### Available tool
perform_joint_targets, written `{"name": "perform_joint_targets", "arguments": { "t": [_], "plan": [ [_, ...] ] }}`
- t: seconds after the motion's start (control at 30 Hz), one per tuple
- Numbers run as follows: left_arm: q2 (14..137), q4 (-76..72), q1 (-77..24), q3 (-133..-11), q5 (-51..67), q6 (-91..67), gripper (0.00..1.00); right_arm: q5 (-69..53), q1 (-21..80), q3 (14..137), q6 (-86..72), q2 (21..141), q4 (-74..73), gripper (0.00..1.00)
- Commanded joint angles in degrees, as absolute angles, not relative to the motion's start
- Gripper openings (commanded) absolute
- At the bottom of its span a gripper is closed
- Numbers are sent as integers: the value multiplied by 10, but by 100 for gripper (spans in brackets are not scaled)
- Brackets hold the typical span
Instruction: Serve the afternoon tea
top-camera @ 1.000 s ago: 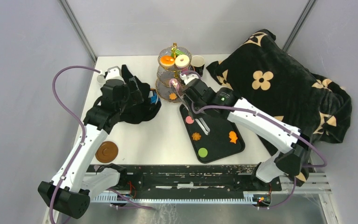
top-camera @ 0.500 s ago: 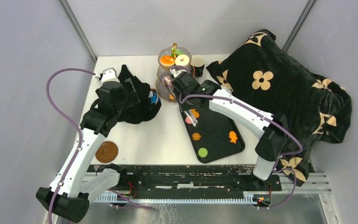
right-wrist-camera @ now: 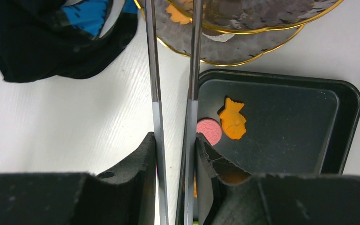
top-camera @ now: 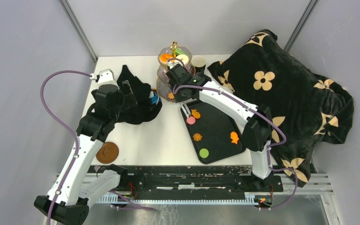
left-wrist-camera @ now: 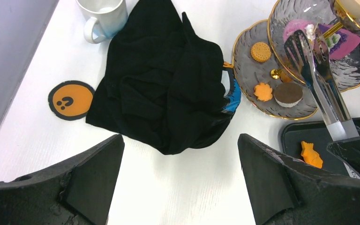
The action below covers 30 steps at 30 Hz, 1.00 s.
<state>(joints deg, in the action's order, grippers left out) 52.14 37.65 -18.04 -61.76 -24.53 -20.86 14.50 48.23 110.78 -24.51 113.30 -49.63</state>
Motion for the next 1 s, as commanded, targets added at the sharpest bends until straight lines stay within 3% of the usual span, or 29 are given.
{"name": "perform_joint_targets", "arguments": {
  "t": [0.0, 0.5, 0.77, 0.97],
  "plan": [
    [500, 371, -177, -622, -273, -178, 98, 184, 475, 1125, -264, 1136, -450, 25],
    [503, 365, -177, -620, -264, -170, 98, 219, 466, 1166, -309, 1185, -431, 29],
    [490, 377, -177, -621, -268, -171, 98, 214, 461, 1162, -325, 1186, -414, 50],
    [485, 380, -177, -620, -267, -176, 98, 206, 462, 1140, -327, 1174, -401, 54]
  ]
}}
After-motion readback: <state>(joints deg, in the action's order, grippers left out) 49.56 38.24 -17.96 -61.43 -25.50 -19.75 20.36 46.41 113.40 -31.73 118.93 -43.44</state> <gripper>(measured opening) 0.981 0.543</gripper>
